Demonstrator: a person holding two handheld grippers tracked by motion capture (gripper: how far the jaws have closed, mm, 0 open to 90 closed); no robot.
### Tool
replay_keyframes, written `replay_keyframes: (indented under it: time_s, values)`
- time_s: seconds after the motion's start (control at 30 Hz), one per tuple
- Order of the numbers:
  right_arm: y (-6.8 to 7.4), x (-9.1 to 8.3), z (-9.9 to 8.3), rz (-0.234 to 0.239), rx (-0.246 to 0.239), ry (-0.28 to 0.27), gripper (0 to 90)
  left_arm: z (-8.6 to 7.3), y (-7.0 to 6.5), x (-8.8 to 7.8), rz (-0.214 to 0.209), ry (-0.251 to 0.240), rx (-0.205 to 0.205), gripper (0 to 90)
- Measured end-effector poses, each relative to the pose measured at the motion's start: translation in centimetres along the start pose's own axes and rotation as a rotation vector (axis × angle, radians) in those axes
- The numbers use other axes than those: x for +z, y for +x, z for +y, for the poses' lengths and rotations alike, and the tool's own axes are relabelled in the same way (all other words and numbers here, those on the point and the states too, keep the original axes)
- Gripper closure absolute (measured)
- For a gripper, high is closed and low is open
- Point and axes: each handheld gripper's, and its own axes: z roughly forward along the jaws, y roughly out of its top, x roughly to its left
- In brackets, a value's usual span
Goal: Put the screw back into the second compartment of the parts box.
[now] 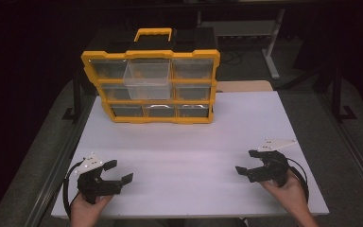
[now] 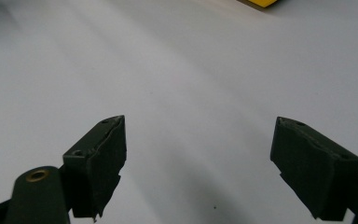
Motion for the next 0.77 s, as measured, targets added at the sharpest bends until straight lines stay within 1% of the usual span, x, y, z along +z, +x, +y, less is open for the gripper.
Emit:
replay_keyframes:
  time_s: [0.03,0.13,0.23,0.33,0.4,0.43,0.5,0.57,0.67,0.77]
  values:
    - [0.1,-0.1,-0.1,-0.001,0.007,0.003,17.0,0.0,-0.1,0.0,0.000,-0.003,-0.004,14.6]
    - [0.2,-0.1,-0.5,-0.004,0.008,-0.004,16.5,-0.1,-0.1,-0.1,0.000,0.013,0.005,14.7]
    - [0.3,-0.1,-0.8,-0.007,0.021,-0.002,15.8,-0.2,-0.1,0.0,-0.002,0.004,0.006,14.8]
    - [0.3,-0.1,-1.1,-0.005,0.016,-0.005,15.8,-0.2,0.0,-0.1,-0.002,0.011,0.008,14.8]
    - [0.4,-0.1,-1.3,-0.004,0.026,-0.005,15.7,-0.2,-0.1,-0.1,-0.003,0.010,0.007,14.8]
    - [0.4,-0.1,-1.4,-0.003,0.017,-0.008,15.6,-0.2,-0.1,-0.1,-0.002,0.011,0.008,14.8]
    - [0.5,0.0,-1.5,-0.004,0.024,-0.006,15.5,-0.2,-0.2,-0.1,-0.003,0.012,0.008,14.7]
    - [0.5,0.1,-1.7,-0.002,0.025,-0.004,15.5,-0.2,-0.2,-0.1,-0.005,0.015,0.018,14.8]
    - [0.5,0.2,-1.8,-0.001,0.023,-0.006,15.5,-0.2,-0.2,0.0,-0.007,0.016,0.016,14.8]
    - [0.3,0.1,-1.8,0.001,0.023,-0.018,15.5,-0.2,-0.2,-0.1,-0.009,0.017,0.018,14.7]
